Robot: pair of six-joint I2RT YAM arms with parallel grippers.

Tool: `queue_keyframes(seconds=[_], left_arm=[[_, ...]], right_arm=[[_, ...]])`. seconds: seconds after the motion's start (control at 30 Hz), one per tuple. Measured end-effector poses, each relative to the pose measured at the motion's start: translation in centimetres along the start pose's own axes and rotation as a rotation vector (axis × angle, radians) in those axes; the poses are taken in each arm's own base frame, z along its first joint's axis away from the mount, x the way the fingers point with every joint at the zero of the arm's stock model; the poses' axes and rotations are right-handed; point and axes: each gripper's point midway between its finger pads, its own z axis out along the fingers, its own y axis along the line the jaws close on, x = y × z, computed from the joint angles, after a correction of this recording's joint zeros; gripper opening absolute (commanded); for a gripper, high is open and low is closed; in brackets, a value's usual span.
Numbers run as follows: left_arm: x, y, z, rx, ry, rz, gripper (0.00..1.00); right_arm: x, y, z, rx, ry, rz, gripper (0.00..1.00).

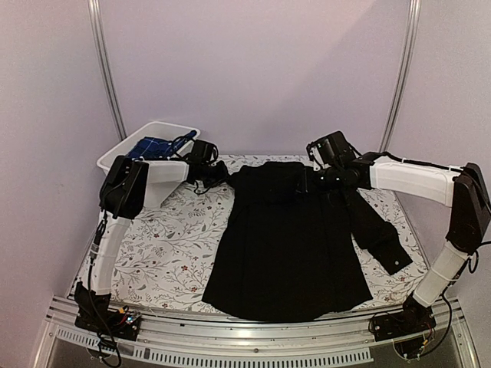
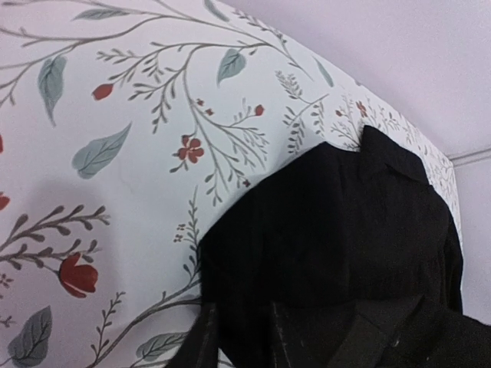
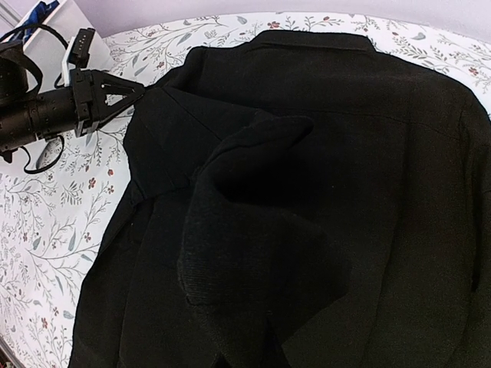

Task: Fold and stack the long sleeve shirts
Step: Adjust the sleeve at the center of the board.

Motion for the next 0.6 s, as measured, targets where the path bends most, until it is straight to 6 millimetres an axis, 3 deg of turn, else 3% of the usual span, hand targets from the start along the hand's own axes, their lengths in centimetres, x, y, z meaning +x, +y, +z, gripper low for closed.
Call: queue_keyframes(seconds=[0.03,0.37,0.5,0.6], left_arm=[[0.1,0.1,0.2,-0.001,0.002,0.003,0.0],[-1.4,-1.0,-0.3,0.006,-0.036,0.043,0.0],[-2.9,-2.6,-1.5,0.018,-0.079,0.089,0.0],[-4.8,-4.9,-2.5,0.06,-0.135,0.138,0.0]], right_arm=[[0.1,0.1,0.0,-0.002,0.001,-0.002,0.0],[0.9,1.6,-1.0,-0.01,0.012,-0.034,0.0],[0.0,1.6,-2.5,-0.004,-0.02,-0.033,0.0],[-0.9,1.1,-4.0,0.021,-0.055,-0.03,0.0]])
